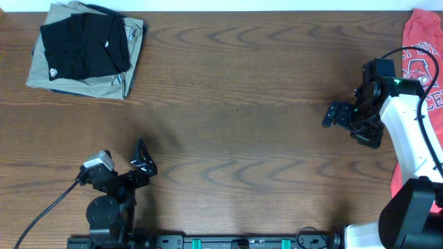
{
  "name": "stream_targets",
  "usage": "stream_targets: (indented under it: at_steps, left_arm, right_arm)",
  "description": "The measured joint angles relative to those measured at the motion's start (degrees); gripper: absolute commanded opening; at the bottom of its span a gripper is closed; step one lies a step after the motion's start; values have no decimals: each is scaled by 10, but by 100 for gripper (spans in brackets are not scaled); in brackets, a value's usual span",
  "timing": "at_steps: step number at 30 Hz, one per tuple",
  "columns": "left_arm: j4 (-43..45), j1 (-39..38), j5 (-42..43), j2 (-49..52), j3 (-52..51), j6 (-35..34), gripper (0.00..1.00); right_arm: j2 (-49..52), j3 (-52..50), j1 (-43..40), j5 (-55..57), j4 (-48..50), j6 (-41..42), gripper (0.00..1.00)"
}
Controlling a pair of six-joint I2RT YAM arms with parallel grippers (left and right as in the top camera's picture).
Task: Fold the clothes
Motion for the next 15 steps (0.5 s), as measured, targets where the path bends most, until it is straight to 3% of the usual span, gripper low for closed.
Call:
stream_targets:
  at_steps: [10, 15]
  left_arm:
    - [22, 0, -15, -1, -6, 0, 98]
    - [90, 0, -17, -2, -32, 0, 98]
  right_arm:
    - [0, 0, 0, 0, 0, 0, 99]
    - [0, 0, 0, 0, 0, 0, 99]
